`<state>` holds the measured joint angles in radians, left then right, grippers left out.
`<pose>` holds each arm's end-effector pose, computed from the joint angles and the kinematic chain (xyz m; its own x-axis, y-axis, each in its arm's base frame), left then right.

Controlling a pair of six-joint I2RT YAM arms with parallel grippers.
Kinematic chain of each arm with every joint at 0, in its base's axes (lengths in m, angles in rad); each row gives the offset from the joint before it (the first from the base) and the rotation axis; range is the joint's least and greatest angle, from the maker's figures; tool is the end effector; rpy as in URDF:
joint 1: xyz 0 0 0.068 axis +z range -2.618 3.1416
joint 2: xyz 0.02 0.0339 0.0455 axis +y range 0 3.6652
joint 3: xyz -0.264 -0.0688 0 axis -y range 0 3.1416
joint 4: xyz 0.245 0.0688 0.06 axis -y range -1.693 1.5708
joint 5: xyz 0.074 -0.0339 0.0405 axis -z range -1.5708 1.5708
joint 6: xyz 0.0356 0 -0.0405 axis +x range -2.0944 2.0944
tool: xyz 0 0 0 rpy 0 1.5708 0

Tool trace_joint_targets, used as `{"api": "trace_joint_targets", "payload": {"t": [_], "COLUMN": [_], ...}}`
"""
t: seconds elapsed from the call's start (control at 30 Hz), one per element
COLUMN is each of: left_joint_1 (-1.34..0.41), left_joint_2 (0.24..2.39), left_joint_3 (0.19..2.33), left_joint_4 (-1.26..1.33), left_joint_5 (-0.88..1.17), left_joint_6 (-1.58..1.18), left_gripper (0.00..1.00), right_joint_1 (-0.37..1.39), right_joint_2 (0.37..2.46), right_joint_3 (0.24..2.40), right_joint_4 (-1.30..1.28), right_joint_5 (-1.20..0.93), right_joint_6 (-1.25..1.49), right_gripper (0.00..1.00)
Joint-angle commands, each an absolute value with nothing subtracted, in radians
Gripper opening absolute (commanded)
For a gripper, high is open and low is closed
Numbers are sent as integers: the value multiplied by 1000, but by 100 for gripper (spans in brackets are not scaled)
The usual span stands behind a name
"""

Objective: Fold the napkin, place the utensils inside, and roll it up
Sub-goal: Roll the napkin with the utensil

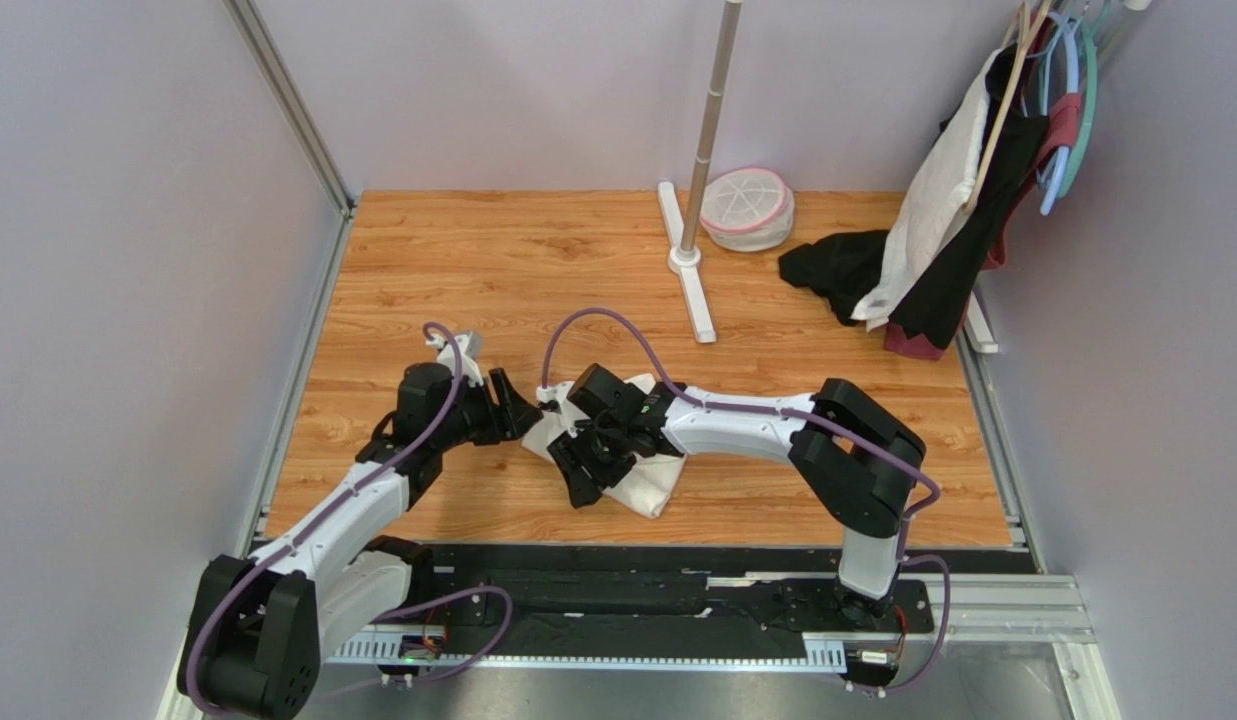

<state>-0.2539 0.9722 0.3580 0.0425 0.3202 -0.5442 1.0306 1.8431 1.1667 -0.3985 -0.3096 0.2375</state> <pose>0.1876 -0.0603 0.1811 -0.7042 -0.3250 -0.6313 0.1520 0.7995 -0.5811 0.1815 0.3237 0.1663 -0.6494 -0.6471 -0.3994 -0.7599 0.5327 0.3724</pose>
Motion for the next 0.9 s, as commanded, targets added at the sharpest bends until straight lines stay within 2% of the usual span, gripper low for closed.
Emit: {"api": "trace_joint_targets", "payload": {"t": [0.0,0.7,0.83,0.87], "left_joint_1": [-252,-252,-252,-252], "left_joint_2": [966,1330,1376,1381], "left_joint_3": [333,388,382,383], "left_joint_4": [83,386,451,459], "left_joint_5": [356,426,452,459], "left_joint_6": [-538,-572,-591,-594], "left_gripper": [65,62,53,44], "right_joint_1": [1003,985,985,985], "right_joint_2": [1810,1827,1815,1800], "right_joint_3": [1167,1158,1169,1172], "right_joint_4": [-357,-350,-363,-368], "right_joint_5": [-298,-330,-324,-319], "right_joint_6": [221,227,230,230], "right_gripper": [56,56,56,56]}}
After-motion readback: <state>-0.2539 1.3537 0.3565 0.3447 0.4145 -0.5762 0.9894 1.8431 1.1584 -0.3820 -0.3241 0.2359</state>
